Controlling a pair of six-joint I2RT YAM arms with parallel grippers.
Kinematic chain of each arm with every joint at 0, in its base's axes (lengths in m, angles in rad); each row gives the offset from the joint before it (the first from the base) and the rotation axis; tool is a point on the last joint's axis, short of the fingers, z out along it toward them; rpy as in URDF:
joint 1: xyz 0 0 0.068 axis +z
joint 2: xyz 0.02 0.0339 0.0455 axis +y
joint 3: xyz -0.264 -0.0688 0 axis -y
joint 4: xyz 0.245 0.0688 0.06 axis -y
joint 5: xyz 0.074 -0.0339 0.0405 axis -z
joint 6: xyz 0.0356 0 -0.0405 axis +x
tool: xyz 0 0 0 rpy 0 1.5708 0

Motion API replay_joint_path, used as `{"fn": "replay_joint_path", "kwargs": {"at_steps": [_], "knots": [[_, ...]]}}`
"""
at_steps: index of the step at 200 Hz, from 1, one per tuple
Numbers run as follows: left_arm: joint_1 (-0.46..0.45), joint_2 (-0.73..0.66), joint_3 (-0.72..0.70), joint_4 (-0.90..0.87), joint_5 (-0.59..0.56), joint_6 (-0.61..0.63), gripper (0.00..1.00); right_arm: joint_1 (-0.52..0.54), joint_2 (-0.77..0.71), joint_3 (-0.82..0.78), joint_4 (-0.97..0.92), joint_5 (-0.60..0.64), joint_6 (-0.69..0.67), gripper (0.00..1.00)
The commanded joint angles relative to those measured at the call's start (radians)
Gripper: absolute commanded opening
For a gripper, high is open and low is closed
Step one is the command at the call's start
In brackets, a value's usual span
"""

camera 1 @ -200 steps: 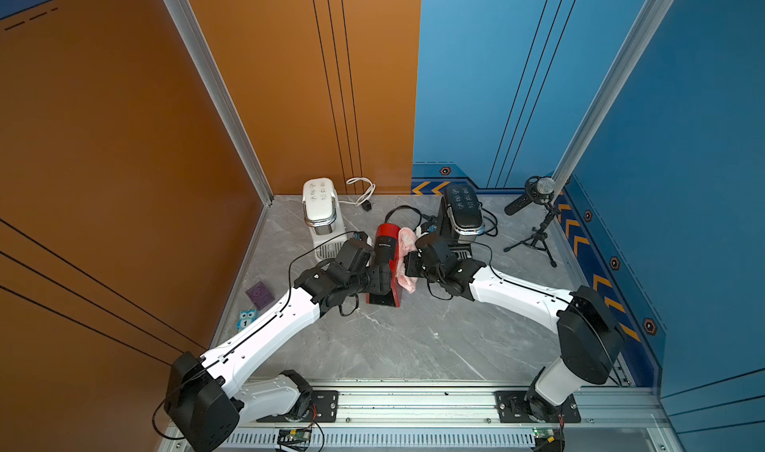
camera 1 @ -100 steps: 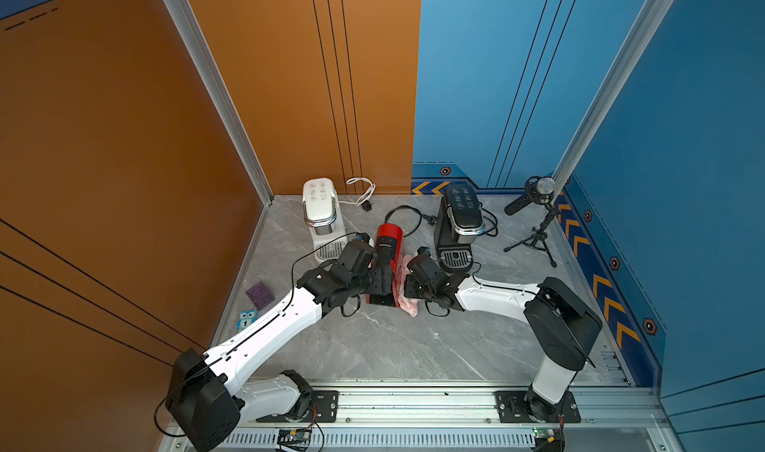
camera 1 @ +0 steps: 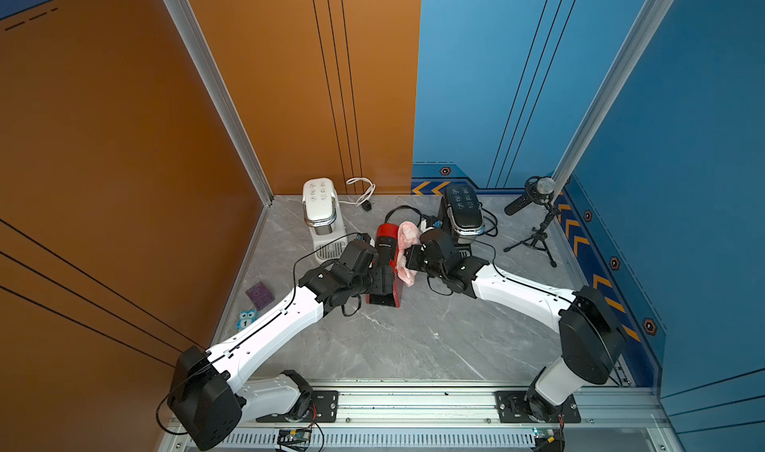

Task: Wipe the surface of a coffee machine
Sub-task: Wipe the dirt from the surface of the coffee machine.

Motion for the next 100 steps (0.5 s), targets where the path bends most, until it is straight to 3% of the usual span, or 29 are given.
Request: {"fn": "replay_joint_path", "kwargs": {"at_steps": [1,53,100], "knots": [[-0.007,0.009,0.001,-0.005,0.005,-0.003,0.93,0.009,0.122,0.036,0.027,-0.018,0.004,0.0],[-0.008,-0.012,-0.007,-0.006,0.01,0.005,0.93,0.109,0.171,-0.066,0.036,0.011,0.017,0.0],[-0.007,-0.045,-0.025,-0.006,0.009,0.001,0.93,0.209,-0.085,-0.167,0.008,0.031,0.031,0.0]]}}
